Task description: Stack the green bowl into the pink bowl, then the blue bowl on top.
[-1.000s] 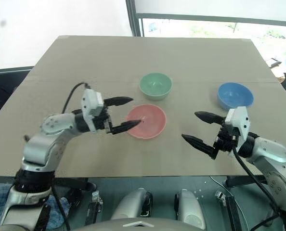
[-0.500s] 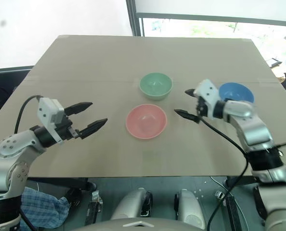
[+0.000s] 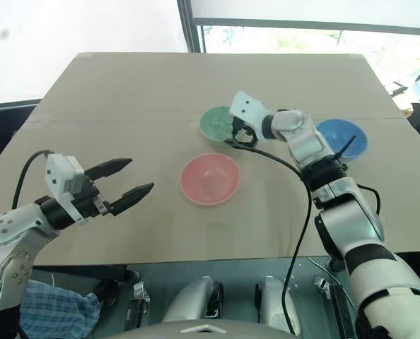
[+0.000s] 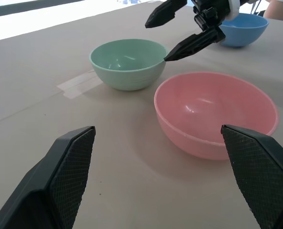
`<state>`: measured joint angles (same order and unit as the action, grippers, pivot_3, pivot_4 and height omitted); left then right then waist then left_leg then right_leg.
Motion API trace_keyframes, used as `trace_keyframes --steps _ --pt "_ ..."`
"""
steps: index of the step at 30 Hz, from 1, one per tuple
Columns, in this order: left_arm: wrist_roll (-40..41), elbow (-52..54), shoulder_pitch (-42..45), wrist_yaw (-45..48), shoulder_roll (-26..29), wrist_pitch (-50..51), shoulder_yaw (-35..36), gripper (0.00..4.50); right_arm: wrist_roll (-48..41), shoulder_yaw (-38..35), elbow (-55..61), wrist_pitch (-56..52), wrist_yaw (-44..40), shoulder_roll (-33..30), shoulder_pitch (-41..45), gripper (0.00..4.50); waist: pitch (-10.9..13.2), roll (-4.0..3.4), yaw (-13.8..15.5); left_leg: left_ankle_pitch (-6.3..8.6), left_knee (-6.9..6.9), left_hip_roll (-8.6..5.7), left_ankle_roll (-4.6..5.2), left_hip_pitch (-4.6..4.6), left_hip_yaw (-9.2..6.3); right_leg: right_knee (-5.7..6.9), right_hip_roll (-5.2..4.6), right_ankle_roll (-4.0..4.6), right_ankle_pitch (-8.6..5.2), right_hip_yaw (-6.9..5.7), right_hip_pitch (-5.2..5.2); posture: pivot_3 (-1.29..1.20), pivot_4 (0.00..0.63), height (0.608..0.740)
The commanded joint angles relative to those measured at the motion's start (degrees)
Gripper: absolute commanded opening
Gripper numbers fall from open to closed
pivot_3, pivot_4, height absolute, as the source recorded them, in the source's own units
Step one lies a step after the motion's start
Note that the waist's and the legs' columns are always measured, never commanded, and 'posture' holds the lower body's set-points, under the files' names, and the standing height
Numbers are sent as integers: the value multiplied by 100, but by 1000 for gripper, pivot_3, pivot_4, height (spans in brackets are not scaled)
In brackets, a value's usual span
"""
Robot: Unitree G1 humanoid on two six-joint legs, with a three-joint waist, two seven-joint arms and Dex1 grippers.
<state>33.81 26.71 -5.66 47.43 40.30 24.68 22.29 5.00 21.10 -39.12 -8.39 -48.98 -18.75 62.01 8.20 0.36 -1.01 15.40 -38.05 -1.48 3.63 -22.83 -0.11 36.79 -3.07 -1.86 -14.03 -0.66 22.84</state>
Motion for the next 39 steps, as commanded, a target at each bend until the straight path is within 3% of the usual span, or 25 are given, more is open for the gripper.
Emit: trace_keyframes --steps 1,9,14,15,20,21,31,39 --pt "80 225 -18 -27 30 -86 106 4479 249 37 -430 309 56 197 328 4500 0 0 -7 0 1 0 0 0 0 0 0 0 0 0 1 0 150 740" --pt "91 221 -21 -3 31 -117 74 4479 700 151 -1336 722 138 620 688 4500 1 -1 -30 -6 17 -2 -11 -1 1 0 2 1 -1 2 10 0 150 740" --pt "82 224 -19 -14 17 -129 50 4500 854 100 -1662 954 189 786 797 2943 1 -2 -52 -12 30 -3 -19 -1 1 0 2 4 -2 2 18 0 150 740" --pt "77 219 -18 -17 14 -135 47 4500 873 86 -1732 988 198 810 824 2347 1 -2 -70 -13 32 -3 -21 -1 0 0 2 4 -2 2 18 0 150 740" --pt "49 198 -11 -26 6 -164 21 4500 926 41 -1968 1125 243 873 893 285 1 -2 -134 -19 46 -4 -31 1 0 1 2 6 -2 3 23 0 150 740" --pt "49 198 -8 -28 5 -166 19 4500 934 33 -1987 1142 245 880 895 112 1 -2 -137 -20 49 -4 -32 1 0 1 3 7 -3 3 23 0 150 740" --pt "42 178 36 -38 3 -184 -50 4500 894 -72 -1786 1208 108 783 844 112 1 -2 -138 -23 66 -3 -37 2 0 0 4 15 -7 3 30 0 150 740" --pt "43 6 191 114 42 -251 -207 4500 616 -53 929 524 -1239 -117 43 112 0 0 -114 -23 68 -3 -36 0 -3 -2 2 15 -7 3 29 0 150 740"
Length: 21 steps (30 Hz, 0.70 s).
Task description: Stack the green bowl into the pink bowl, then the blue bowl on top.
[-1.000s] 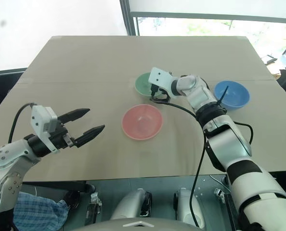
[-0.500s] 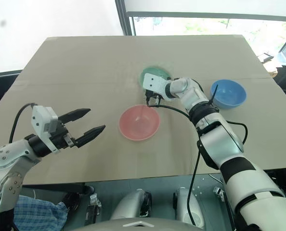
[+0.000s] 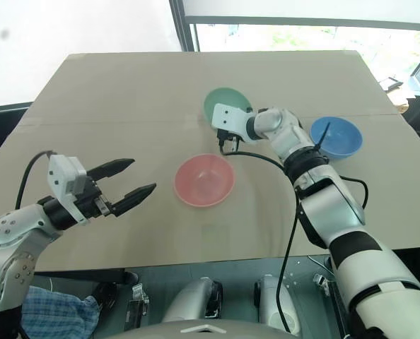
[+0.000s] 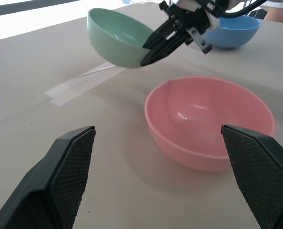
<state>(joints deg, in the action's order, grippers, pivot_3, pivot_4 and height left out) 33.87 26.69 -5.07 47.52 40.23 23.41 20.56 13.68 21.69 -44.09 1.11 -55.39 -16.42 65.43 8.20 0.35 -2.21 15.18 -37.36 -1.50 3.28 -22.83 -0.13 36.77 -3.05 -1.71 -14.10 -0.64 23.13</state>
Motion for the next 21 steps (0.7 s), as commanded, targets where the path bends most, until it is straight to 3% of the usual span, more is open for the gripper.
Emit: trace_keyframes --steps 1,11,19,20,21 --pt "25 -53 198 155 62 -157 -76 4500 -315 -108 1888 -576 -802 -514 -443 112 0 1 15 0 0 1 1 -1 -1 0 0 0 0 -1 -1 0 150 740" --pt "-140 -785 1029 724 191 -374 -553 4500 -1108 -161 5686 -2353 -1959 -1740 -1425 112 -3 5 41 1 -1 5 3 -3 -3 1 -2 0 0 -3 -3 0 150 740" --pt "-292 -1369 1586 1111 249 -536 -825 4500 -1404 190 7121 -3683 -1849 -1819 -1640 112 -4 7 87 3 -4 6 7 -5 -3 1 -5 1 0 -2 -2 0 150 740" --pt "-301 -1414 1631 1147 251 -543 -839 4500 -1424 227 7204 -3772 -1833 -1842 -1651 564 -4 7 92 2 -4 5 6 -4 -2 0 -5 1 -1 -2 -1 0 150 740" --pt "-311 -1457 1667 1178 251 -552 -846 4500 -1443 258 7254 -3838 -1816 -1860 -1648 711 -4 7 110 2 -4 5 6 -5 -2 -1 -5 1 -1 -2 -1 0 150 740"
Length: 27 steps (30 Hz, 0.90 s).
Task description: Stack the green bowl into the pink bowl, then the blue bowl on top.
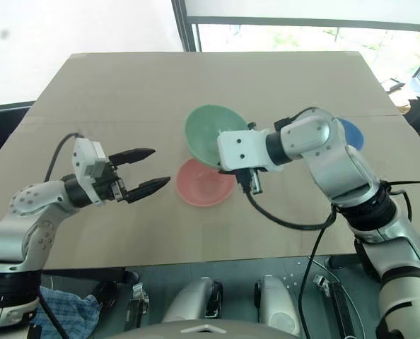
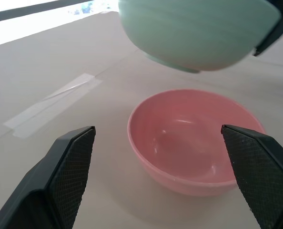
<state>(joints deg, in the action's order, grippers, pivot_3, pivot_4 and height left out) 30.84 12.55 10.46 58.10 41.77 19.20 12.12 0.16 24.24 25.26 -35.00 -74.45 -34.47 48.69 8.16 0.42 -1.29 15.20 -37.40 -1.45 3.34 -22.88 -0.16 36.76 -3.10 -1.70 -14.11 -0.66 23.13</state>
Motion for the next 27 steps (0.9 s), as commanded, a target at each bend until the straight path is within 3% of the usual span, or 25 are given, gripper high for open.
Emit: trace_keyframes --steps 1,7,10,17,21,27 --pt "-19 -86 153 157 104 -137 -14 4500 -115 31 380 -296 113 -67 23 956 0 0 36 0 0 -1 0 0 0 -1 -1 0 0 0 0 0 150 740" --pt "-57 -262 310 298 149 -164 -68 4500 -194 61 463 -492 325 -63 80 3544 -1 1 62 -1 -2 -1 0 -1 0 -1 -1 0 0 -1 2 0 150 740" --pt "-49 -237 358 309 137 -143 -106 4500 -222 -47 462 -678 476 -127 60 4419 -1 1 60 -1 -3 -1 -1 -1 0 0 -1 0 0 -1 2 0 150 740" --pt "46 0 625 194 -181 -55 -428 4500 200 -783 -981 -69 924 -1394 -310 4419 -2 7 150 0 -7 -6 1 0 -3 -4 -6 0 0 -5 -4 0 150 740" --pt "86 33 930 163 -462 -19 -697 4500 56 -1538 -1841 -12 1394 -1634 -672 4419 -1 7 174 0 -8 -9 2 -4 0 -4 -10 0 0 -3 -6 0 150 740" --pt "48 -121 1482 216 -864 -15 -1098 4500 154 -2075 -2629 86 1976 -1857 -1200 4419 -1 6 176 -2 -6 -2 3 -5 9 -3 1 0 0 2 -4 0 150 740"
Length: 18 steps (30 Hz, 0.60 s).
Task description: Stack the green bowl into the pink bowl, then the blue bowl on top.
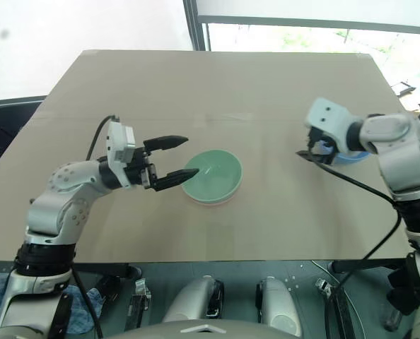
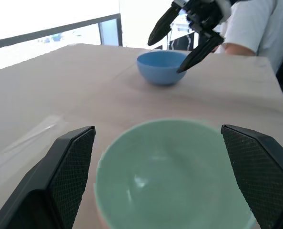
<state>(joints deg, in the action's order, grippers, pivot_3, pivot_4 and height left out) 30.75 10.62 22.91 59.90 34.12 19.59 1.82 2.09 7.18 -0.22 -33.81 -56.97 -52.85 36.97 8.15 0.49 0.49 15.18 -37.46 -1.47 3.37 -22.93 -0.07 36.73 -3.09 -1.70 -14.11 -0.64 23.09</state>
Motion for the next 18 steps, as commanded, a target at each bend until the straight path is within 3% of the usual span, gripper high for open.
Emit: trace_keyframes --steps 1,11,14,18 --pt "39 -14 374 77 -180 -77 -157 4500 -87 -458 -264 -92 356 52 -120 4419 0 0 -2 0 -1 0 0 0 0 0 1 0 0 0 0 0 150 740" --pt "-234 -704 1013 364 -568 -372 -519 4500 86 -282 -2180 647 975 633 94 4419 1 0 -6 -1 -37 4 2 4 1 12 16 -2 1 -2 -16 0 150 740" --pt "-279 -736 1038 358 -611 -396 -517 4500 188 -184 -2510 945 984 689 206 3609 1 -1 -3 -1 -41 5 2 3 1 14 20 -2 1 -2 -16 0 150 740" --pt "-263 -641 975 315 -618 -348 -487 4500 209 -172 -2651 1087 947 713 277 1957 1 -1 13 0 -51 6 3 -1 1 14 20 -3 1 -2 -17 0 150 740"
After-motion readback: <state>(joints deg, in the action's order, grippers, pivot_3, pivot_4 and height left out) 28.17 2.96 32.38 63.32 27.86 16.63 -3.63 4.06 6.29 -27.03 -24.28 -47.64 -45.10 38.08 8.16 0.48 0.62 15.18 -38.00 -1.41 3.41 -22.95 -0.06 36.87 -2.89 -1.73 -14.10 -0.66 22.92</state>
